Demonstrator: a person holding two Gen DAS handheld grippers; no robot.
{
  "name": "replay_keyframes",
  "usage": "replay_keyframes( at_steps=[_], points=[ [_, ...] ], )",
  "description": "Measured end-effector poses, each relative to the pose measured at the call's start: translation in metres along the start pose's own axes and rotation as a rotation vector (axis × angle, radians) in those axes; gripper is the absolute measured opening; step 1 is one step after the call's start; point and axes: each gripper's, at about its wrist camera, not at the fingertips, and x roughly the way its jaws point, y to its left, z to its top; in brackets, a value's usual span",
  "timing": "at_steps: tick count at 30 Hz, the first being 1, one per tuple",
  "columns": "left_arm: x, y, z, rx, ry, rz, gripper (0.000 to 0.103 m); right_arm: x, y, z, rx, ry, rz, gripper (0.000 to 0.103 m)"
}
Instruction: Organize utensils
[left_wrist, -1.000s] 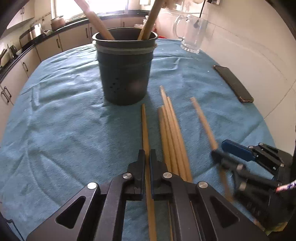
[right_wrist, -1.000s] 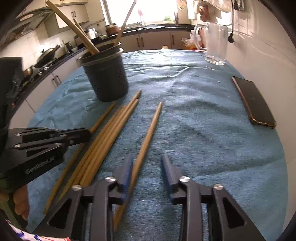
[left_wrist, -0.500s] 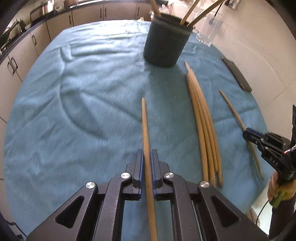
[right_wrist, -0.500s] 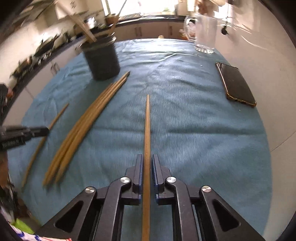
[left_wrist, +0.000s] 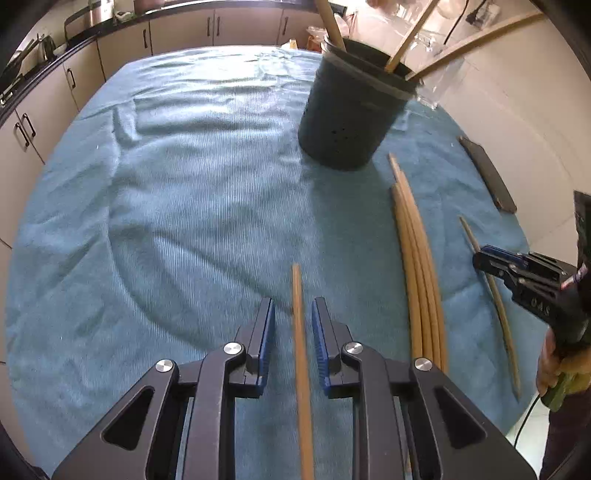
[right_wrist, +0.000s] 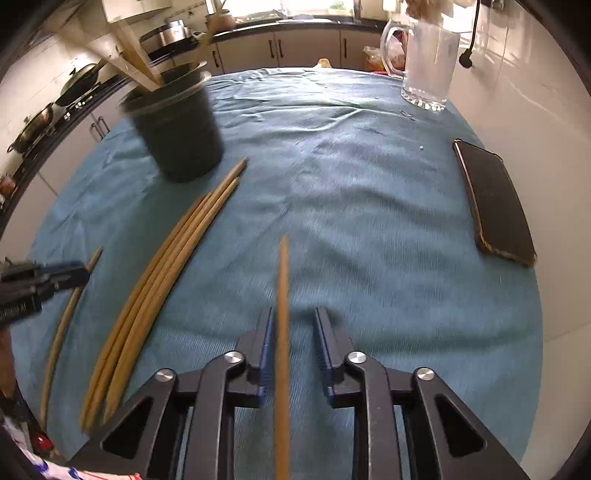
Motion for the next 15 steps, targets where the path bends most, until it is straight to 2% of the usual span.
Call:
replay_keyframes(
  at_steps=[6, 12, 13, 15],
  points=[
    [0.005, 0.0, 0.01, -0.013, -0.014, -0.005, 0.019, 0.015, 0.012, 0.029, -0.045, 0.011, -0.063, 0.015],
    [0.005, -0.007, 0.006, 0.034, -0.048, 0.032, 0.018, 0.017, 0.021, 0.027, -0.032, -0.05, -0.089, 0.006],
    [0.004, -0.007, 0.004, 0.037, -0.052, 0.045, 0.006, 0.017, 0.02, 0.027, -0.023, -0.058, -0.087, 0.006],
    [0.003, -0.004, 0.002, 0.02, -0.047, 0.027, 0.005, 0.014, 0.014, 0.027, 0.01, -0.07, -0.065, 0.005]
  ],
)
